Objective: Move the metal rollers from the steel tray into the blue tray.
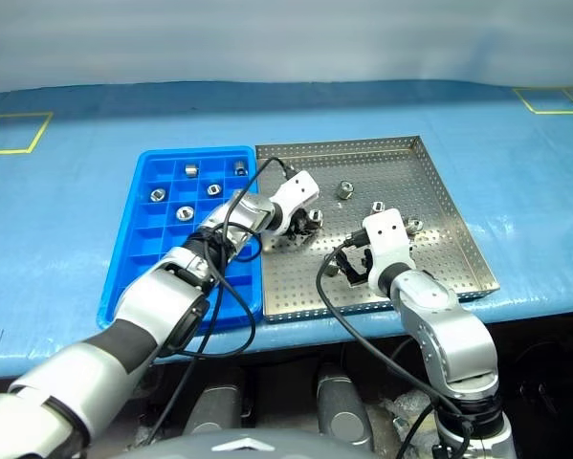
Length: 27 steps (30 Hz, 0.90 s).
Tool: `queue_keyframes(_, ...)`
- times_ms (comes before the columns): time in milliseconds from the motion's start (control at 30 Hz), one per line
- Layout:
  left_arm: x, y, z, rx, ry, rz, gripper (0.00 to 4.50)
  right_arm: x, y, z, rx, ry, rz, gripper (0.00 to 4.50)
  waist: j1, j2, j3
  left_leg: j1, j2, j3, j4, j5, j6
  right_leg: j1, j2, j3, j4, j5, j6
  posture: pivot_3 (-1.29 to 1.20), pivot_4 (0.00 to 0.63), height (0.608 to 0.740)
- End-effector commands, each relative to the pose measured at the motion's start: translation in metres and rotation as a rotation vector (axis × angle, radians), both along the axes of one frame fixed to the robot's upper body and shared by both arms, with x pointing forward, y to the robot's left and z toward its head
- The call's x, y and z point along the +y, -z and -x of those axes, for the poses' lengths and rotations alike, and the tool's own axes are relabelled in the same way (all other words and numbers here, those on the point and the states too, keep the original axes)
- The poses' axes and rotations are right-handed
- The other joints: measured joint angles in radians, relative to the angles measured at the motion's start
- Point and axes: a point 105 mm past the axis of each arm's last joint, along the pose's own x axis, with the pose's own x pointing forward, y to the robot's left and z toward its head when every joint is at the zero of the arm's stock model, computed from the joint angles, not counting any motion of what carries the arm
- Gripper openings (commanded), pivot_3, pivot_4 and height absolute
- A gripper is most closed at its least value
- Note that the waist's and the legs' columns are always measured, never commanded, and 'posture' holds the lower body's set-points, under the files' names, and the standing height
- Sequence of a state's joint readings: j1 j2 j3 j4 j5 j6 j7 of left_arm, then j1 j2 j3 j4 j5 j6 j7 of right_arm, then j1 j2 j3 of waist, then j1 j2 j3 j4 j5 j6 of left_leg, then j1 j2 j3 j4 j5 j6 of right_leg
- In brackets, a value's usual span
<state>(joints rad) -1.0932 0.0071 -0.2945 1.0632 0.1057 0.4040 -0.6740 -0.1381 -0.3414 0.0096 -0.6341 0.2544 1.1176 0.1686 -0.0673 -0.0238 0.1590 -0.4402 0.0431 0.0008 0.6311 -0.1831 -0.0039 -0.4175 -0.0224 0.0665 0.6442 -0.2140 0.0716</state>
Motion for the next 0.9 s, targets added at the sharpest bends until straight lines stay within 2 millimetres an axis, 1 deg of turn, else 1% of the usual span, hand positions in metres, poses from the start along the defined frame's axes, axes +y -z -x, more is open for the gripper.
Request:
queue_keyframes(33, -0.008, -0.017, -0.002, -0.044, 0.020, 0.050, 1.49, 0.002, -0.012, -0.003, -0.057, -0.008, -0.004, 4.50, 0.000, 0.000, 0.000, 0.000, 0.000, 0.000, 0.000, 0.000, 0.000, 0.000, 0.000, 0.000, 0.000, 0.000, 0.000, -0.09, 0.150, 0.740)
queue_keyframes(133, -0.007, -0.019, -0.004, -0.046, 0.006, 0.070, 1.49, 0.003, -0.012, -0.003, -0.057, -0.008, -0.005, 4.50, 0.000, 0.000, 0.000, 0.000, 0.000, 0.000, 0.000, 0.000, 0.000, 0.000, 0.000, 0.000, 0.000, 0.000, 0.000, -0.08, 0.150, 0.740)
queue_keyframes(233, -0.006, -0.032, -0.007, -0.066, -0.022, 0.134, 1.49, 0.003, -0.013, -0.003, -0.058, -0.010, -0.005, 4.50, 0.000, 0.000, 0.000, 0.000, 0.000, 0.000, 0.000, 0.000, 0.000, 0.000, 0.000, 0.000, 0.000, 0.000, 0.000, -0.08, 0.150, 0.740)
queue_keyframes(300, -0.005, -0.047, -0.010, -0.108, -0.042, 0.197, 1.49, 0.004, -0.013, -0.003, -0.059, -0.013, -0.005, 4.50, 0.000, 0.000, 0.000, 0.000, 0.000, 0.000, 0.000, 0.000, 0.000, 0.000, 0.000, 0.000, 0.000, 0.000, 0.000, -0.07, 0.150, 0.740)
queue_keyframes(367, 0.000, -0.067, -0.011, -0.154, -0.078, 0.298, 1.49, 0.006, -0.013, -0.004, -0.059, -0.020, -0.005, 4.50, 0.000, 0.000, 0.000, 0.000, 0.000, 0.000, 0.000, 0.000, 0.000, 0.000, 0.000, 0.000, 0.000, 0.001, 0.000, -0.07, 0.150, 0.740)
queue_keyframes(467, 0.016, -0.091, -0.008, -0.236, -0.164, 0.420, 1.49, 0.009, -0.015, -0.005, -0.062, -0.038, -0.006, 4.50, 0.000, 0.001, 0.000, 0.000, 0.001, 0.000, 0.000, 0.000, 0.000, 0.000, 0.000, 0.000, 0.001, 0.002, -0.002, -0.06, 0.150, 0.740)
queue_keyframes(567, 0.041, -0.103, 0.001, -0.323, -0.276, 0.484, 1.49, 0.016, -0.016, -0.006, -0.068, -0.068, -0.003, 4.50, -0.001, 0.001, -0.001, 0.001, 0.001, 0.000, 0.000, 0.000, 0.000, 0.000, 0.000, 0.001, 0.001, 0.002, -0.002, -0.03, 0.150, 0.740)
queue_keyframes(667, 0.081, -0.107, 0.014, -0.450, -0.442, 0.501, 1.49, 0.028, -0.019, -0.009, -0.090, -0.120, -0.005, 4.50, 0.001, 0.001, -0.001, 0.002, 0.001, 0.000, 0.000, 0.000, 0.000, 0.002, 0.000, 0.001, 0.001, 0.002, -0.003, -0.02, 0.150, 0.740)
queue_keyframes(700, 0.096, -0.104, 0.020, -0.471, -0.497, 0.493, 1.49, 0.033, -0.019, -0.009, -0.098, -0.144, 0.000, 4.50, 0.002, 0.001, -0.001, 0.004, 0.001, 0.000, 0.000, 0.000, 0.000, 0.003, 0.000, 0.001, 0.001, 0.002, -0.003, 0.00, 0.150, 0.740)
queue_keyframes(733, 0.104, -0.102, 0.025, -0.480, -0.530, 0.486, 1.49, 0.036, -0.019, -0.009, -0.102, -0.159, 0.004, 4.50, 0.004, 0.001, -0.001, 0.004, 0.001, 0.000, 0.000, 0.000, 0.000, 0.003, 0.000, 0.000, 0.001, 0.002, -0.003, 0.02, 0.150, 0.740)
queue_keyframes(800, 0.129, -0.094, 0.038, -0.489, -0.621, 0.468, 1.49, 0.045, -0.019, -0.010, -0.117, -0.198, 0.008, 4.50, 0.011, 0.001, -0.001, 0.005, 0.001, 0.000, 0.000, 0.000, 0.000, 0.004, 0.000, 0.000, 0.002, 0.002, -0.003, 0.02, 0.150, 0.740)
queue_keyframes(900, 0.162, -0.079, 0.058, -0.503, -0.730, 0.383, 1.49, 0.059, -0.021, -0.010, -0.130, -0.270, -0.005, 4.50, 0.021, 0.001, -0.001, 0.006, 0.001, 0.000, 0.001, 0.000, 0.000, 0.005, 0.000, 0.000, 0.001, 0.002, -0.002, 0.06, 0.150, 0.740)
